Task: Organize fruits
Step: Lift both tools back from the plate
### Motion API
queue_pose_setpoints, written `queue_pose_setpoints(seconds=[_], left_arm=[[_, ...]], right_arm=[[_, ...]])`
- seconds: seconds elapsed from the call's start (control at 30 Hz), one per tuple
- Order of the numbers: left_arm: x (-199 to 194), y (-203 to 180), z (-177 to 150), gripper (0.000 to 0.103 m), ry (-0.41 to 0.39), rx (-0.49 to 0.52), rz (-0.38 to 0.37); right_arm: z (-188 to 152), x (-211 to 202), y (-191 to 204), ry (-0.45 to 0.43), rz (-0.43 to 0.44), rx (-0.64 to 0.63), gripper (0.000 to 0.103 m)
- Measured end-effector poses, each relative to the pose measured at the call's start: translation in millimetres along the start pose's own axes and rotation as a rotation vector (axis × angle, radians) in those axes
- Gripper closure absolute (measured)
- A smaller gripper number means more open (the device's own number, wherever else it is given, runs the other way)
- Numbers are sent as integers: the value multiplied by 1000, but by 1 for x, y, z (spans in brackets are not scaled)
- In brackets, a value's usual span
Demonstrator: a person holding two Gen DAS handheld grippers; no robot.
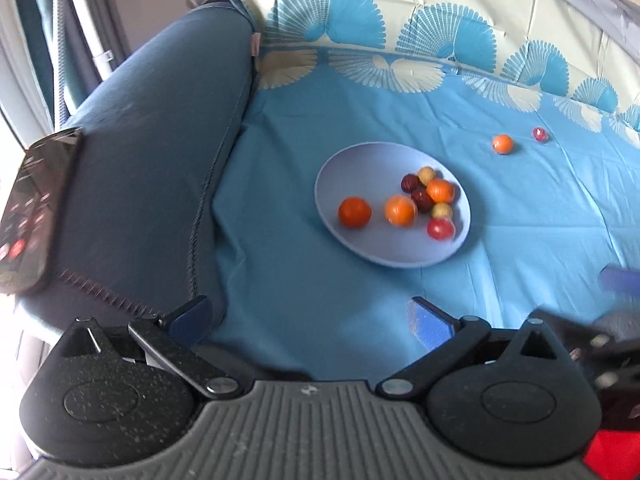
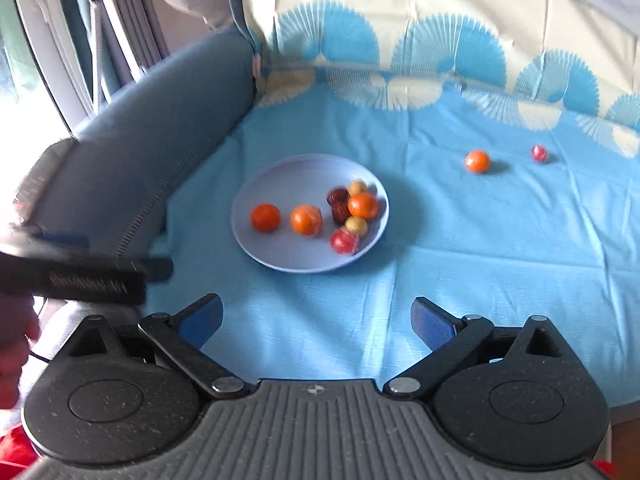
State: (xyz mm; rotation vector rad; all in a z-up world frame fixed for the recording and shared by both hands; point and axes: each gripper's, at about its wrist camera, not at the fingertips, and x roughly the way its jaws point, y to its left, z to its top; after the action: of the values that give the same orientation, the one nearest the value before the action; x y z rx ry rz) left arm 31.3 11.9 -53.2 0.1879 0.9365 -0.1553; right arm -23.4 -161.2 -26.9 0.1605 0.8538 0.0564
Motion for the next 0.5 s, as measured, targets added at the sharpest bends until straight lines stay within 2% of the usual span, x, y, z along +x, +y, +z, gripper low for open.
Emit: queue_pose_setpoints(seconds=[0.17, 0.3, 0.5], left_arm=[[-40, 1, -18, 0, -63, -11, -1], [-67, -2, -31, 0, -122, 0, 7], [-93, -6, -44, 0, -167, 7, 9]], right_arm=[[-13, -43, 15, -97, -23, -31, 1], [-26, -67, 24, -125, -24, -60, 1], [-39, -95, 33, -181, -30, -108, 1]])
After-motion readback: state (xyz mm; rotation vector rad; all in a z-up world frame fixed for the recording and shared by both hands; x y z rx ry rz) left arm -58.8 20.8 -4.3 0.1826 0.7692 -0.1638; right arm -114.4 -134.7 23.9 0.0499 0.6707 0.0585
